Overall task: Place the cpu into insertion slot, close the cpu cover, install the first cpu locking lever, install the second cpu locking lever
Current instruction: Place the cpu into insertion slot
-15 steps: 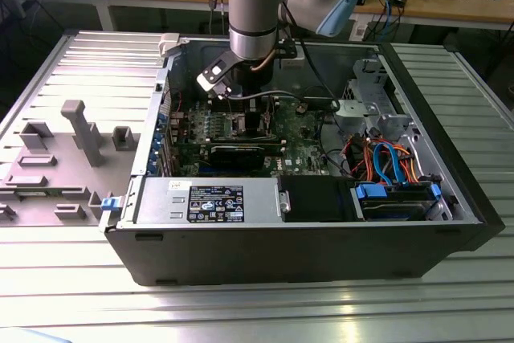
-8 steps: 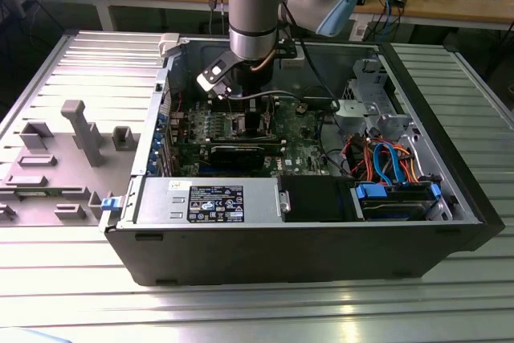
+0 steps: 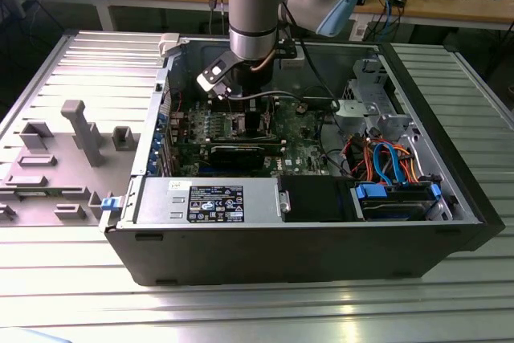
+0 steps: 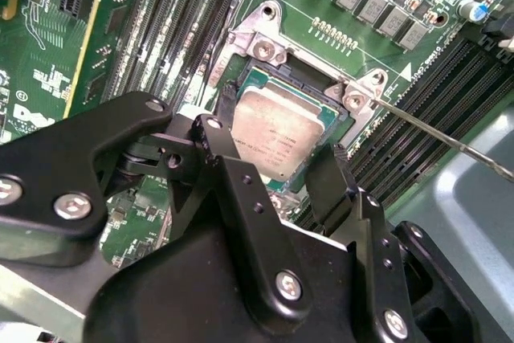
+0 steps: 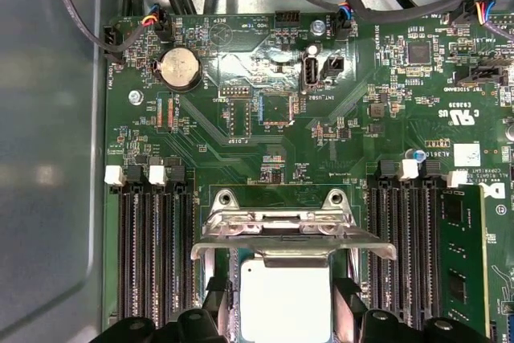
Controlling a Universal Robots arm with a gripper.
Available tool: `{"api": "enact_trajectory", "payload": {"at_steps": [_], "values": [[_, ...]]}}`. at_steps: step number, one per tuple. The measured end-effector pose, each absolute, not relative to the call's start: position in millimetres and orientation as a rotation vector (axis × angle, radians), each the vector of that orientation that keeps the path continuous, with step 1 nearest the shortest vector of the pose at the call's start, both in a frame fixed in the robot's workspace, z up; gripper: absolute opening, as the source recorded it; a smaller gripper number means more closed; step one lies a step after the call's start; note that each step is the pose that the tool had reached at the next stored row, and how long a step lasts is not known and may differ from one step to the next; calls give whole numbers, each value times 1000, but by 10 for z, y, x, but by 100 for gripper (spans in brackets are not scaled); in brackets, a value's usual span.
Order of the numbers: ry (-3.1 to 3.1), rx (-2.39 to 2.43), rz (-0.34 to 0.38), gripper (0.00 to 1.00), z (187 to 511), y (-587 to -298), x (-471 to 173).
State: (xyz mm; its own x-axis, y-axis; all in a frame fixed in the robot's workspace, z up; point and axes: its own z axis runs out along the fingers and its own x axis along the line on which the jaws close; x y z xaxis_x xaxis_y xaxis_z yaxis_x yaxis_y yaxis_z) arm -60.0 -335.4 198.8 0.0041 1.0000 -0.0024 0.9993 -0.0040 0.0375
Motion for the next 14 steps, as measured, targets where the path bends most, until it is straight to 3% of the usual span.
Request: {"api": "enact_trajectory", "payload": {"at_steps": [14], "values": [[2198,2207,38,62,2065,-3353,-583]]}}
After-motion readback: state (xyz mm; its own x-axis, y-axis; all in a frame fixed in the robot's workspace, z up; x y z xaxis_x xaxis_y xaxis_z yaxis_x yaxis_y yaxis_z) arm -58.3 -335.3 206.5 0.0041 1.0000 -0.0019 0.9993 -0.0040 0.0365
